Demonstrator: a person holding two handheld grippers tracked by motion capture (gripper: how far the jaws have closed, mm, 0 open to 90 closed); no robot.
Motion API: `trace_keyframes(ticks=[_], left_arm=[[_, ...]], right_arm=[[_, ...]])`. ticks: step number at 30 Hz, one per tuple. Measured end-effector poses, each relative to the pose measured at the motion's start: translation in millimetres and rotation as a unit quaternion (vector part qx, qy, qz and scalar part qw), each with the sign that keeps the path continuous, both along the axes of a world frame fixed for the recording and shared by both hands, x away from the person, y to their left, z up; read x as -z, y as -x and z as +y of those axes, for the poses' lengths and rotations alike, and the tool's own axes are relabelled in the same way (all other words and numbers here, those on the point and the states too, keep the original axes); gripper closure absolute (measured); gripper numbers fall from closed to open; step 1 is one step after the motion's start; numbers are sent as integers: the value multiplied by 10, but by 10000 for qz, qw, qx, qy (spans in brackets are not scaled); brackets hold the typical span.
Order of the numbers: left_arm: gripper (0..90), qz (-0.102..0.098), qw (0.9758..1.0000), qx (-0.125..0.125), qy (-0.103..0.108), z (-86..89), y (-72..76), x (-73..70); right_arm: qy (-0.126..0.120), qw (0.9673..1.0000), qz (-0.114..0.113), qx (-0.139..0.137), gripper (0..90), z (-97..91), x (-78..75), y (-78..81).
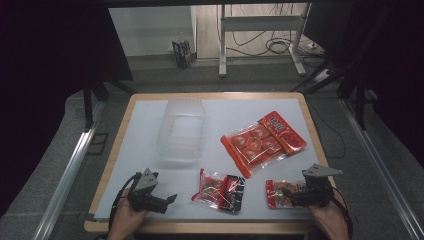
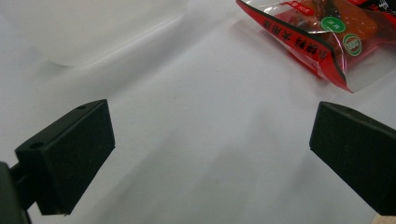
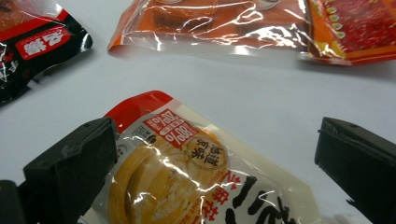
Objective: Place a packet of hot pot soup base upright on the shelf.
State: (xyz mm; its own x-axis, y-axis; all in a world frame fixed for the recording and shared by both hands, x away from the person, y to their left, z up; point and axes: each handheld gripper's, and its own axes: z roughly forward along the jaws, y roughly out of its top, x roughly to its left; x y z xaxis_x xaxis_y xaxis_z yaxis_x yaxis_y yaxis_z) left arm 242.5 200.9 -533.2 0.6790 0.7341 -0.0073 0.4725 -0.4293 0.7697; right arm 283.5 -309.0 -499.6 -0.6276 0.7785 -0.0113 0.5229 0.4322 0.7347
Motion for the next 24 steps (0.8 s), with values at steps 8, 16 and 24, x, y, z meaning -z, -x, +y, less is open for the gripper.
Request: trace_keyframes(ticks=[8,16,24], left_arm=[[5,10,10000,-16,84,13,-10,8],[4,42,9998,63,-158,-28,-10,32],[4,100,9996,116,-245,-44,-10,43]], right_arm=[[110,9997,6,-235,0,51,34,-6],[166,9994,35,-296,0,72,38,-6],[207,9993,89,-297,0,90,50,-12]])
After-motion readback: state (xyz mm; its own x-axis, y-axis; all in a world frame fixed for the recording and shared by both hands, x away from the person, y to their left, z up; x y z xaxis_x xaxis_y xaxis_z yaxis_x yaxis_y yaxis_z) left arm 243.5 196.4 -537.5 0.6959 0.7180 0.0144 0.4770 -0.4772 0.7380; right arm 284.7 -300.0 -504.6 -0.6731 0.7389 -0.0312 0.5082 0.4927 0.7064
